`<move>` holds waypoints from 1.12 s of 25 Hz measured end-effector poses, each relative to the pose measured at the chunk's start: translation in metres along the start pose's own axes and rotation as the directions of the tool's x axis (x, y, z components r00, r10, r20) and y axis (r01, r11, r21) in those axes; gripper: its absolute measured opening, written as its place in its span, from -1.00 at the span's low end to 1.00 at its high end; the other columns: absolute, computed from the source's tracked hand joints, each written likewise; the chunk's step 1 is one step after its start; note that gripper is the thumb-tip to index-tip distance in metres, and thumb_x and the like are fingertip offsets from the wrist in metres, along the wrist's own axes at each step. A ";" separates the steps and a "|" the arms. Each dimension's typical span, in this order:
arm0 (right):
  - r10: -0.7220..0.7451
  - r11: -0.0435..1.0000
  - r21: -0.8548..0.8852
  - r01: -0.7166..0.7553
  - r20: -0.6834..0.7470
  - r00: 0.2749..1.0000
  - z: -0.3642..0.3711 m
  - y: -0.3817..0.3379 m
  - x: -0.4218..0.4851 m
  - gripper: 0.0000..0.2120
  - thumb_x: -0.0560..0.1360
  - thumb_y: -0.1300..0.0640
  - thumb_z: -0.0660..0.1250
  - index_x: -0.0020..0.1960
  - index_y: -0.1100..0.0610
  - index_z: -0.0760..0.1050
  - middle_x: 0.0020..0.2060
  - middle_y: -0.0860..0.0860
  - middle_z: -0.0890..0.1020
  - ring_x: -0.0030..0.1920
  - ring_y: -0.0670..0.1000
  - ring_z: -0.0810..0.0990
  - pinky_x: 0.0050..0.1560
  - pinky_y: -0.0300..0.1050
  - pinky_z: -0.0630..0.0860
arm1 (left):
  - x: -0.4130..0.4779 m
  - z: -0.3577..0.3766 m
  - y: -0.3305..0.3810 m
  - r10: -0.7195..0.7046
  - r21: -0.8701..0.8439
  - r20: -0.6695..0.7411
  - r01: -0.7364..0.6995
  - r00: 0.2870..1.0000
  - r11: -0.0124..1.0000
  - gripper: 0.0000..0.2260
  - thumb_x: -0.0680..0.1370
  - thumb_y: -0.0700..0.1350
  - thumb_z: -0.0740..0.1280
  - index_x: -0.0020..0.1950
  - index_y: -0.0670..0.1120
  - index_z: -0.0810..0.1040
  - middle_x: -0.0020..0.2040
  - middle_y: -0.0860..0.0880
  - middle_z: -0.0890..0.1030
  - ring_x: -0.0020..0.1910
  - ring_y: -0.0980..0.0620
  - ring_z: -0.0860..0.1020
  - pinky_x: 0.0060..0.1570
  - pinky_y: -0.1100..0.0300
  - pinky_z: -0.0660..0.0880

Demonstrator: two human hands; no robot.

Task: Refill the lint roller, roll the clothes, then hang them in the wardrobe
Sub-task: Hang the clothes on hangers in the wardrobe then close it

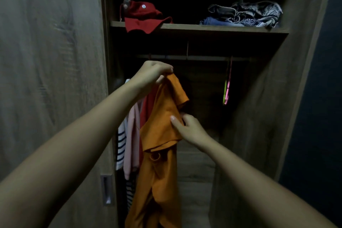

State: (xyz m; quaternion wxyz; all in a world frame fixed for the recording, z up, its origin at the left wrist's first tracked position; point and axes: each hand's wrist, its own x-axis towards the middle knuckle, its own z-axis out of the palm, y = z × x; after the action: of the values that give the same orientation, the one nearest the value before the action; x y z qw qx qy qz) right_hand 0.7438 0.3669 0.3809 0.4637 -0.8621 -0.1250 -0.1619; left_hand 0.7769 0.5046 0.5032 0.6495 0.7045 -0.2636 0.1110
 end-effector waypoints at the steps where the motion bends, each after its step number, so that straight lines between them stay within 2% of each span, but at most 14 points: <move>1: -0.006 0.999 0.043 0.007 -0.023 1.000 -0.001 -0.003 0.003 -0.74 0.54 -0.09 0.20 0.06 0.06 0.50 -0.06 -0.04 0.60 0.02 0.04 0.59 0.10 -0.02 0.54 | -0.005 -0.006 -0.002 -0.012 -0.084 0.048 0.016 0.999 0.996 -0.73 0.51 -0.36 0.22 0.19 -0.27 0.51 -0.18 -0.08 0.54 -0.25 0.16 0.56 -0.32 0.45 0.48; 2: 0.004 0.996 0.094 -0.002 -0.021 1.000 -0.003 -0.004 0.007 -0.78 0.54 -0.08 0.20 0.03 0.03 0.50 -0.08 -0.06 0.59 0.00 0.03 0.59 0.09 0.00 0.55 | -0.009 -0.013 -0.007 -0.003 -0.104 0.104 0.014 0.995 0.994 -0.68 0.51 -0.37 0.22 0.26 -0.26 0.46 -0.15 -0.07 0.53 -0.23 0.15 0.56 -0.27 0.43 0.50; 4: 0.016 0.968 0.251 -0.030 0.058 0.998 -0.005 -0.007 0.010 -0.76 0.51 -0.08 0.27 0.15 -0.06 0.40 0.02 -0.12 0.52 0.02 -0.05 0.56 0.12 -0.03 0.53 | -0.015 -0.022 -0.018 0.055 0.131 0.174 -0.078 0.983 0.988 -0.59 0.48 -0.28 0.34 0.33 -0.18 0.43 -0.09 -0.05 0.56 -0.09 0.09 0.56 -0.07 0.29 0.53; 6: 0.029 0.955 0.291 -0.052 0.086 0.996 -0.005 -0.007 0.011 -0.62 0.48 -0.07 0.31 0.25 -0.12 0.29 0.15 -0.13 0.34 0.10 -0.10 0.46 0.16 -0.08 0.47 | -0.018 -0.021 -0.027 0.207 0.514 0.120 -0.239 0.971 0.824 -0.69 0.47 -0.16 0.41 0.20 -0.12 0.55 -0.05 -0.04 0.61 -0.05 0.08 0.57 0.00 0.21 0.52; 8: 0.026 0.951 0.307 -0.036 0.037 0.999 -0.004 -0.006 0.012 -0.72 0.48 -0.11 0.29 0.17 -0.17 0.35 0.23 -0.11 0.23 0.21 -0.06 0.36 0.18 -0.07 0.43 | -0.020 -0.014 -0.030 0.319 0.576 0.054 -0.291 0.946 0.764 -0.85 0.51 -0.14 0.36 0.06 -0.12 0.62 -0.08 -0.06 0.64 -0.10 0.06 0.60 -0.05 0.17 0.55; 10: -0.027 0.925 0.377 0.046 -0.055 0.998 -0.004 -0.003 0.010 -0.81 0.52 -0.07 0.25 0.12 -0.12 0.43 0.24 -0.03 0.38 0.21 -0.03 0.45 0.16 -0.11 0.46 | -0.017 -0.008 -0.030 0.308 0.569 0.070 -0.292 0.949 0.769 -0.88 0.54 -0.14 0.30 0.03 -0.08 0.60 -0.13 -0.01 0.63 -0.16 0.08 0.59 -0.15 0.23 0.53; 13: -0.057 0.955 0.269 0.122 -0.235 0.970 -0.013 0.001 0.010 -0.88 0.55 -0.05 0.21 0.05 -0.11 0.48 0.00 -0.03 0.61 0.07 -0.01 0.60 0.14 -0.02 0.55 | -0.005 -0.005 -0.033 0.280 0.739 0.114 -0.270 0.953 0.617 -0.88 0.53 -0.11 0.27 0.02 -0.05 0.55 -0.09 -0.01 0.49 -0.10 0.05 0.47 -0.14 0.22 0.37; 16: -0.026 0.979 0.181 0.093 -0.343 0.939 -0.029 0.002 0.010 -0.80 0.58 -0.06 0.12 0.10 -0.04 0.45 -0.10 -0.12 0.56 -0.01 -0.03 0.58 0.04 -0.11 0.54 | -0.002 0.004 -0.041 0.196 0.685 0.081 -0.197 0.977 0.702 -0.98 0.53 -0.17 0.25 -0.08 -0.11 0.44 -0.11 -0.07 0.46 -0.08 -0.04 0.44 -0.10 0.11 0.34; 19: -0.058 0.985 0.141 0.098 -0.260 0.964 -0.036 0.006 0.008 -0.74 0.57 -0.13 0.08 0.12 -0.03 0.40 -0.08 -0.10 0.56 -0.04 -0.11 0.57 -0.03 -0.26 0.50 | -0.009 0.015 -0.045 0.138 0.521 0.183 -0.215 0.973 0.826 -0.92 0.54 -0.16 0.21 0.02 -0.05 0.43 -0.20 0.00 0.49 -0.16 -0.04 0.48 -0.16 0.06 0.39; 21: -0.087 0.987 0.120 0.110 -0.184 0.979 -0.040 0.016 0.005 -0.73 0.54 -0.13 0.15 0.12 -0.01 0.44 -0.07 -0.12 0.58 -0.05 -0.15 0.59 -0.06 -0.31 0.50 | -0.012 0.019 -0.042 0.122 0.608 0.354 -0.327 0.927 0.723 -0.80 0.54 -0.02 0.29 0.13 -0.03 0.52 -0.15 0.05 0.56 -0.15 0.06 0.52 -0.16 0.16 0.43; 23: -0.058 0.991 0.115 0.061 -0.030 0.998 -0.042 0.039 -0.001 -0.78 0.49 -0.13 0.23 0.09 -0.11 0.47 -0.04 -0.16 0.60 -0.05 -0.21 0.60 -0.05 -0.32 0.52 | -0.012 0.021 -0.046 0.181 0.693 0.406 -0.431 0.896 0.578 -0.76 0.53 0.03 0.32 0.08 -0.08 0.59 -0.06 -0.01 0.63 -0.04 0.04 0.57 -0.10 0.21 0.42; 24: -0.027 0.996 0.091 0.020 0.071 0.997 -0.040 0.054 -0.009 -0.82 0.49 -0.09 0.26 0.08 -0.13 0.47 -0.01 -0.16 0.60 -0.08 -0.26 0.59 -0.02 -0.34 0.51 | -0.011 0.019 -0.050 0.252 0.683 0.343 -0.425 0.905 0.594 -0.79 0.54 0.01 0.31 0.05 -0.10 0.60 -0.03 -0.05 0.64 0.01 0.01 0.57 -0.05 0.17 0.41; 26: 0.108 0.994 -0.049 -0.099 0.243 0.964 -0.033 0.091 -0.030 -0.84 0.54 0.03 0.25 0.10 -0.03 0.48 0.04 -0.07 0.60 -0.11 -0.28 0.58 0.05 -0.30 0.51 | -0.008 0.010 -0.055 0.344 0.578 0.092 -0.332 0.934 0.745 -0.85 0.57 -0.03 0.27 -0.01 -0.09 0.55 -0.06 -0.05 0.61 0.00 0.00 0.54 -0.05 0.14 0.39; 28: 0.209 0.973 -0.153 -0.172 0.271 0.940 -0.038 0.114 -0.042 -0.82 0.57 0.11 0.21 0.07 0.17 0.52 -0.03 0.07 0.59 -0.12 -0.13 0.59 0.10 -0.05 0.54 | -0.003 -0.004 -0.057 0.308 0.458 -0.093 -0.234 0.947 0.858 -0.86 0.59 -0.01 0.22 -0.03 -0.05 0.48 -0.13 0.01 0.52 -0.08 0.02 0.50 -0.12 0.13 0.38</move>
State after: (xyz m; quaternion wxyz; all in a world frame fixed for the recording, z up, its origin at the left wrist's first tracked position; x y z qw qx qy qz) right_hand 0.7409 0.2712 0.2973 0.3984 -0.9122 -0.0959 0.0023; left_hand 0.8049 0.5104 0.4536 0.4702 0.7774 -0.2741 0.3155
